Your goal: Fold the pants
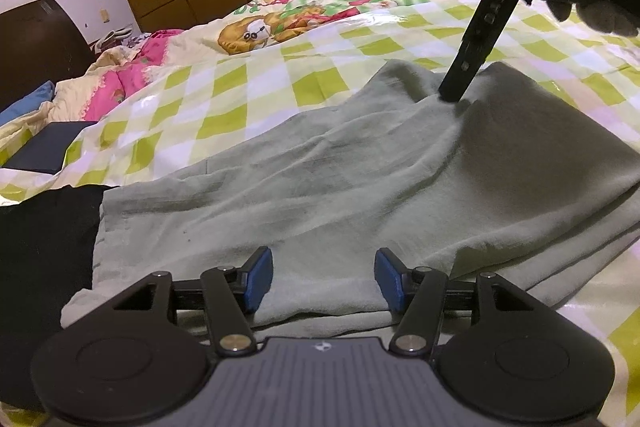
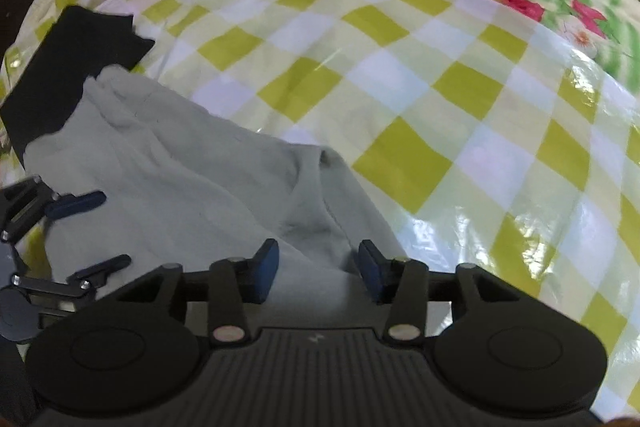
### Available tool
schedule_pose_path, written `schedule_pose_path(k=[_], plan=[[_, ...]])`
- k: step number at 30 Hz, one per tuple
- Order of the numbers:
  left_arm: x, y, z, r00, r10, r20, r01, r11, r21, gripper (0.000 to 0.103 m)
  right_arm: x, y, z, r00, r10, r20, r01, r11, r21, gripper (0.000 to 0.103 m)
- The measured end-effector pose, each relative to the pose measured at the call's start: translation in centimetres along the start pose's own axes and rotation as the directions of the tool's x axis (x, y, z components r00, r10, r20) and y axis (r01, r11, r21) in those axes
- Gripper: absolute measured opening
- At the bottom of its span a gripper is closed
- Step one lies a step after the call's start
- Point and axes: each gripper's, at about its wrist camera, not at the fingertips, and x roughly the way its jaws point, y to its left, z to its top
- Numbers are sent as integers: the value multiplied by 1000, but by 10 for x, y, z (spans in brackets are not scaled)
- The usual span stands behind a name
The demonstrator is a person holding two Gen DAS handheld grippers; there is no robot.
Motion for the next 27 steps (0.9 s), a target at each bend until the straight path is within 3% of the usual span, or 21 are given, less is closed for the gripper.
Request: schedule_pose_path(k=[1,2,3,4,6,9,12,15,19,23,27], plan=[[0,0,0,1000,-1,0,1,1000,2,71,3,3,0,1000,-4,-4,4,1000,-19,34],[1,0,0,1000,2,-3,-2,1000,5,73,6,7,0,999,-34,-10,34,998,-59,10],[2,0,0,1000,9,-5,-9,1000,8,76,13,5,1,993,-117,-10,116,991,-73,0],[3,0,1,1000,18,-5,-18,1000,8,79,17,-3,4,982,-188,-3,188,981,-44,1],[4,3,1,1000,24,-9,-24,1000,-7,82,13,-21,5,974,-226,29,225,973,53,3],[-2,7,0,999,33,-3,-33,999,-33,82,-17,-23,-8,974,-179,135,159,976,150,10],[-12,7,-2,999,31,17,-31,999,-26,82,-44,6,-35,969,-121,217,95,987,127,11],[-15,3,-2,999,34,-4,-34,999,8,82,-51,40,-57,967,10,254,-34,995,90,11],[-22,6,-11,996,75,-43,-72,995,64,82,-22,79,-70,968,174,180,-187,981,54,18],[-39,20,-18,992,107,-63,-103,992,73,82,4,107,-83,970,240,38,-239,971,-18,20],[-49,25,-18,992,114,-50,-110,990,84,82,-5,110,-78,960,272,69,-269,962,-42,24]])
